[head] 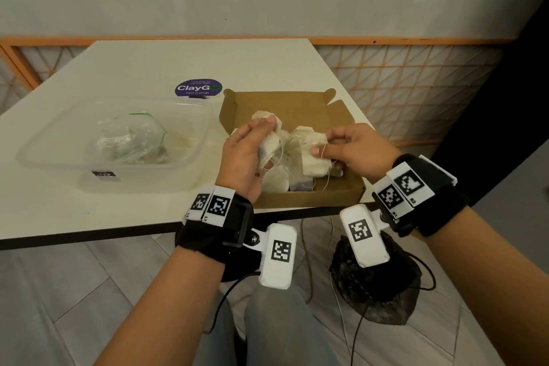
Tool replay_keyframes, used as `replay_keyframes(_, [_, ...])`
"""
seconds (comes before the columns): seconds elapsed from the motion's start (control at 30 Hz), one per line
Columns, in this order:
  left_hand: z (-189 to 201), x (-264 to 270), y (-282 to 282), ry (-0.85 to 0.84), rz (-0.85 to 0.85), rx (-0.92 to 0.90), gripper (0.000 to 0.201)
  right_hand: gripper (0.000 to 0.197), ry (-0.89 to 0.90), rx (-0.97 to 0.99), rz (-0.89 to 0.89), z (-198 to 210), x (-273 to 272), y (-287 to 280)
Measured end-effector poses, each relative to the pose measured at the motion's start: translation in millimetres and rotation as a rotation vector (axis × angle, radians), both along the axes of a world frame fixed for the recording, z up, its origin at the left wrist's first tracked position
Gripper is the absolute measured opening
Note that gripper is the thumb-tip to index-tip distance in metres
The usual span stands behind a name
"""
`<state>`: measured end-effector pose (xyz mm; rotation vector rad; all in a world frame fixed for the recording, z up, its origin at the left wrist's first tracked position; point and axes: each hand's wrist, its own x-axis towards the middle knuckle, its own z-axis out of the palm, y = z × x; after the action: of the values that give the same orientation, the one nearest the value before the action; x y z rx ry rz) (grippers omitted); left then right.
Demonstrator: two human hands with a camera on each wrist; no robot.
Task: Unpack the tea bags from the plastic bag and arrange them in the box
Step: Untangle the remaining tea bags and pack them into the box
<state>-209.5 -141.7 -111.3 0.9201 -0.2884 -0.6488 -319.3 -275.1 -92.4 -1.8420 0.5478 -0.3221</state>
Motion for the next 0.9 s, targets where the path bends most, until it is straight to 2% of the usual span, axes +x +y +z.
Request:
replay_keyframes(0.07, [0, 0, -1, 0.021, 0.023, -0.031, 0.01, 0.009, 0.016, 0.034, 0.026, -4, -2, 3])
replay_keyframes(0.3, [4, -3, 0, 0.024, 0.052, -0.043, 0.014, 0.017, 0.227, -0.086, 0.136, -7, 7, 12])
replay_keyframes(0.37, [5, -3, 0, 0.026, 0.05, -0.045, 0.014, 0.014, 0.296, -0.194, 0.136, -9, 10, 15])
replay_keyframes(0.47, [4, -3, 0, 0.027, 0.048, -0.035, 0.014, 0.028, 0.374, -0.47, 0.08, -11, 11, 18])
replay_keyframes(0.53, [2, -2, 0, 0.026, 0.049, -0.033, 0.014, 0.024, 0.387, -0.564, 0.056, -11, 10, 20])
replay_keyframes(0.6, [2, -1, -1, 0.03, 0.05, -0.032, 0.014, 0.022, 0.384, -0.558, 0.048, -12, 11, 20])
replay_keyframes(0.73, [3, 0, 0, 0.042, 0.049, -0.023, 0.012, 0.028, 0.337, -0.364, -0.004, -12, 12, 19])
replay_keyframes(0.9, [3, 0, 0, 0.063, 0.025, -0.055, 0.008, 0.033, 0.29, -0.428, -0.072, -5, 10, 18])
